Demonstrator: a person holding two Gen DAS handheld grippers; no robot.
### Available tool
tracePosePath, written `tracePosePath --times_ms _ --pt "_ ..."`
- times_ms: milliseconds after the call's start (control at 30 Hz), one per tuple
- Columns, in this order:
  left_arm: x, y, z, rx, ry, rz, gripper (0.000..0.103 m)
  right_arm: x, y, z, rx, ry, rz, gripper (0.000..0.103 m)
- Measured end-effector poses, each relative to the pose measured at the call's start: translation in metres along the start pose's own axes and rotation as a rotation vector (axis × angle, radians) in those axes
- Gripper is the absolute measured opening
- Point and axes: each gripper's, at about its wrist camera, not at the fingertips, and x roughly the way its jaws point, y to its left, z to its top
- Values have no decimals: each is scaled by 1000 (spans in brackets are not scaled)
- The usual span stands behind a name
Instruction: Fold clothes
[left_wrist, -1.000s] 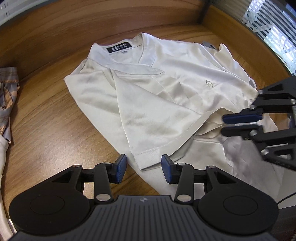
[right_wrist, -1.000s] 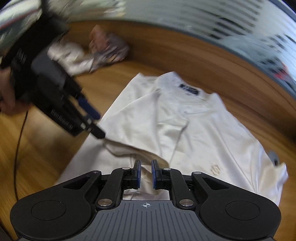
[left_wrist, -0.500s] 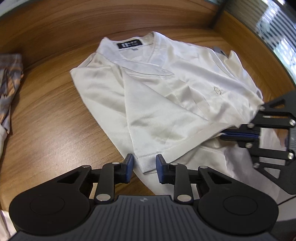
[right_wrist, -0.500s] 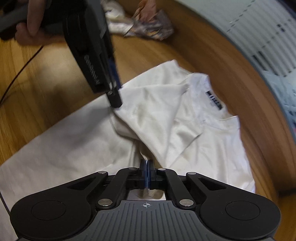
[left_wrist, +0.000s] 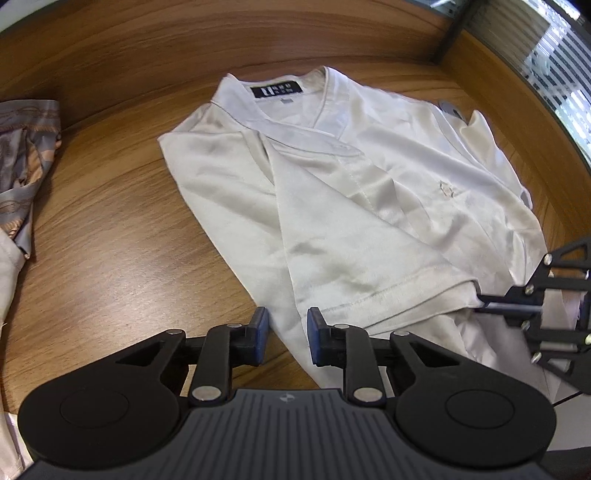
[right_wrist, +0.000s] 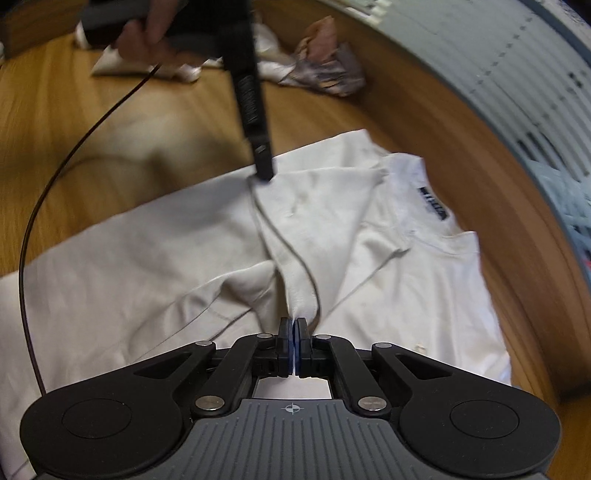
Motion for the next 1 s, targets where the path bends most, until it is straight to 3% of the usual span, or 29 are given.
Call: tracePosePath --times_ms 133,300,400,733,1000 --pt "-17 0 4 -11 -36 -11 25 -7 -9 -1 94 -10 -3 8" --pt "-34 -5 12 -30 -67 -11 25 -28 -48 -11 363 -23 -42 10" --pt "-40 -10 17 -42 -76 -13 25 -38 -75 -24 522 -5 -105 21" --pt "-46 -32 37 -66 -77 -13 32 -50 -159 -115 1007 88 -316 21" --pt "-42 -49 49 -77 -67 -10 37 -33 -211 -187 1241 105 -371 26"
